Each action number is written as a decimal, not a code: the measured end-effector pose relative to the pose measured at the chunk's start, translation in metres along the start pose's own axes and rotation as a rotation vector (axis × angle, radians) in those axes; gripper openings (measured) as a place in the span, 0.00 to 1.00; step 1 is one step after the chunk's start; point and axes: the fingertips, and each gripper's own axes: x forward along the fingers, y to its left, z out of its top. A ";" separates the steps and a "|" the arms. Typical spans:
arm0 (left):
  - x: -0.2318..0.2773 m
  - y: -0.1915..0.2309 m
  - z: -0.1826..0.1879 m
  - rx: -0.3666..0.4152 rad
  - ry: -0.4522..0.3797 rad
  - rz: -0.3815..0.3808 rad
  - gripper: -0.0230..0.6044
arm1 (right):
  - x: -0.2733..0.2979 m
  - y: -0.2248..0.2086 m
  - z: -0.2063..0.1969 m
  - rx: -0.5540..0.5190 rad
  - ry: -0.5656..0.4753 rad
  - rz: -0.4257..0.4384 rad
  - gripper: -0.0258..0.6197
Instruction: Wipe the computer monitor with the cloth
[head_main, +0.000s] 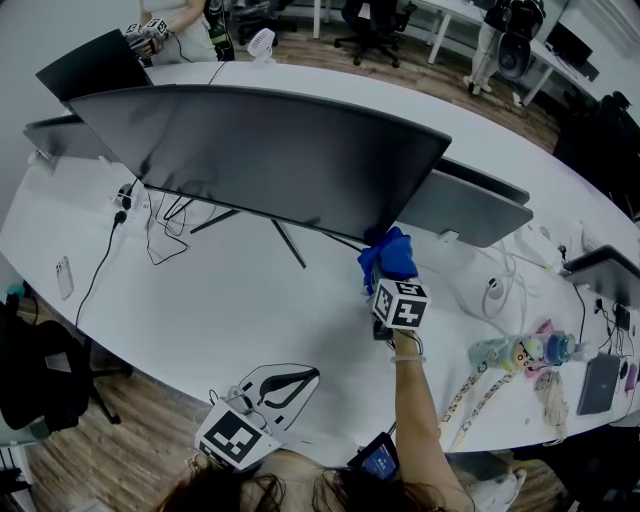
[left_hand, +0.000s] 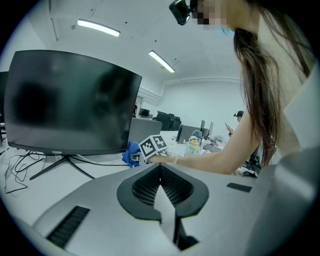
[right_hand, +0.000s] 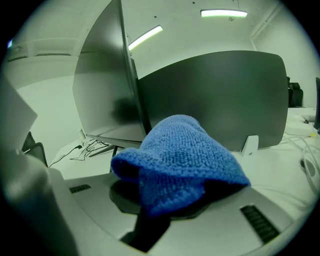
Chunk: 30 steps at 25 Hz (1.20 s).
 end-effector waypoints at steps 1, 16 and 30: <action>-0.001 0.001 0.000 0.002 -0.001 0.000 0.05 | 0.001 0.001 -0.001 0.000 0.006 0.003 0.17; -0.019 0.012 0.005 0.011 -0.011 -0.012 0.05 | 0.008 0.033 -0.008 0.061 0.028 0.032 0.17; -0.048 0.032 0.010 0.047 -0.019 -0.027 0.05 | 0.012 0.054 -0.009 0.169 0.024 0.027 0.17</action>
